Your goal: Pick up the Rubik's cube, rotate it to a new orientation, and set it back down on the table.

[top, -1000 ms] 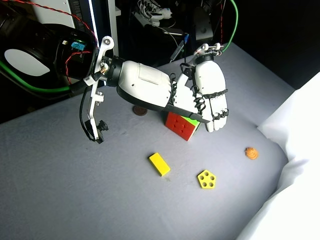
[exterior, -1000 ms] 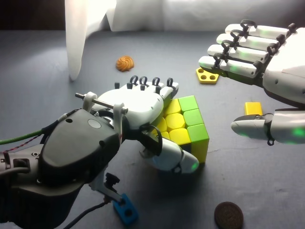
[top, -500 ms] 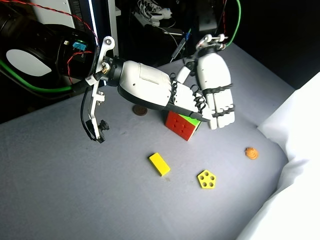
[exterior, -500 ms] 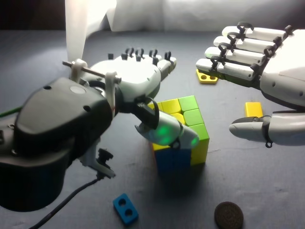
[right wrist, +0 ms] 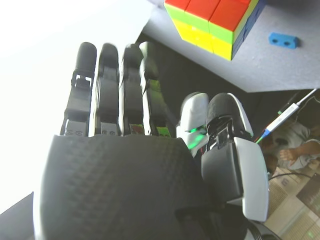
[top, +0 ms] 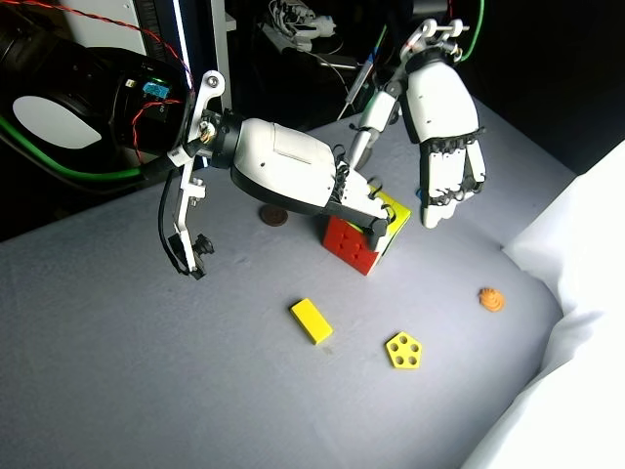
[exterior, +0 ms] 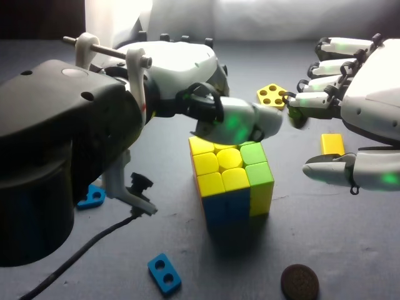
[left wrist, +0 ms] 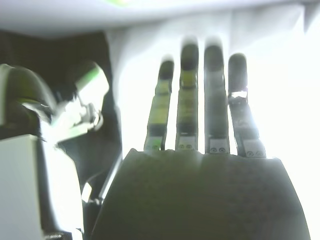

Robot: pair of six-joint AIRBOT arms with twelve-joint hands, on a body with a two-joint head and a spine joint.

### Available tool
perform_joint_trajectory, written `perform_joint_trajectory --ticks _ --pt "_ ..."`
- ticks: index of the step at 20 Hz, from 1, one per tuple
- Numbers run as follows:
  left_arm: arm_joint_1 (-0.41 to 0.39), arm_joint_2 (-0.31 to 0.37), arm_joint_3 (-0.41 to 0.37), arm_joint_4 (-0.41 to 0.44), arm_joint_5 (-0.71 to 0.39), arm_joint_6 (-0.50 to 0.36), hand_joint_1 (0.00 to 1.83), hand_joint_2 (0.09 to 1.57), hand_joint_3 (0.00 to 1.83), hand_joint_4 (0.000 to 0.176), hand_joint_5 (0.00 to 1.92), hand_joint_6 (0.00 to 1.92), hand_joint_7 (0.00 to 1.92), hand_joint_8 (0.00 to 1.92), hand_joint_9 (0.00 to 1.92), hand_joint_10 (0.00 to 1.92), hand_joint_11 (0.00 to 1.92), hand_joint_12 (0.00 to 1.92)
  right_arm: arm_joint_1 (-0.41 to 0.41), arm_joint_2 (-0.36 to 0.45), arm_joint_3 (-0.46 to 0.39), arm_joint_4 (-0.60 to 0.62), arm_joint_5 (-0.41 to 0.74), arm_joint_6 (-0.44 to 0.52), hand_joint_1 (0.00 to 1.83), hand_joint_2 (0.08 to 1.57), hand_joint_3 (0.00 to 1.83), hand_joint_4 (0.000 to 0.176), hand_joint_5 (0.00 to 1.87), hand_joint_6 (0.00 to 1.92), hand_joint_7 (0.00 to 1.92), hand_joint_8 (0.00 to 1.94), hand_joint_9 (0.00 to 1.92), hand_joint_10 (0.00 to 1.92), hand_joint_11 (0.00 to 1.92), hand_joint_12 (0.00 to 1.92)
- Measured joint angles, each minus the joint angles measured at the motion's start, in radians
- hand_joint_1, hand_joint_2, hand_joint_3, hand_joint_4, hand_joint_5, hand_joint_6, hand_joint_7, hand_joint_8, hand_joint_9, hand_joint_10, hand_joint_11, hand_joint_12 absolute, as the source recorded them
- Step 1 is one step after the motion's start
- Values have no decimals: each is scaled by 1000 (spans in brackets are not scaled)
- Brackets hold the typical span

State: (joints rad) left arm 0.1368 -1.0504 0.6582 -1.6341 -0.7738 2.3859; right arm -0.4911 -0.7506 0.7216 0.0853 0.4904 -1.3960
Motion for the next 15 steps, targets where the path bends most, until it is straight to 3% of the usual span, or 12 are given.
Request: perform_joint_trajectory --ticks 2,4,5,7,10,15 --pt "-12 2 -5 4 5 1 50 1227 7 0 665 1352 784 1534 726 1688 458 1911 0 0 0 -1 4 0 44 1270 1 0 637 1429 785 1519 625 1734 527 1921" --pt "-25 2 -6 29 29 -1 48 1233 5 0 662 1392 797 1558 742 1716 476 1919 0 -2 0 0 6 0 44 1269 1 0 661 1431 809 1525 644 1739 548 1921" --pt "-25 4 -7 29 32 0 20 1247 6 0 668 1459 826 1672 747 1842 495 1921 0 -3 0 -1 6 0 50 1277 3 0 650 1495 781 1616 636 1802 571 1921" --pt "-25 15 -13 26 40 0 8 1253 3 0 650 1475 848 1709 773 1899 560 1921 0 -3 0 0 6 0 37 1283 3 0 631 1582 752 1718 626 1886 579 1921" --pt "-25 39 -26 34 37 0 76 1237 0 0 667 1438 859 1712 786 1899 564 1921 0 -3 0 -1 7 0 64 1283 1 0 601 1580 726 1715 602 1875 561 1921" --pt "-35 41 -30 31 37 0 41 1241 2 0 685 1391 824 1702 736 1909 532 1921 0 -3 0 -3 8 0 39 1282 0 0 625 1522 747 1682 606 1851 553 1921"
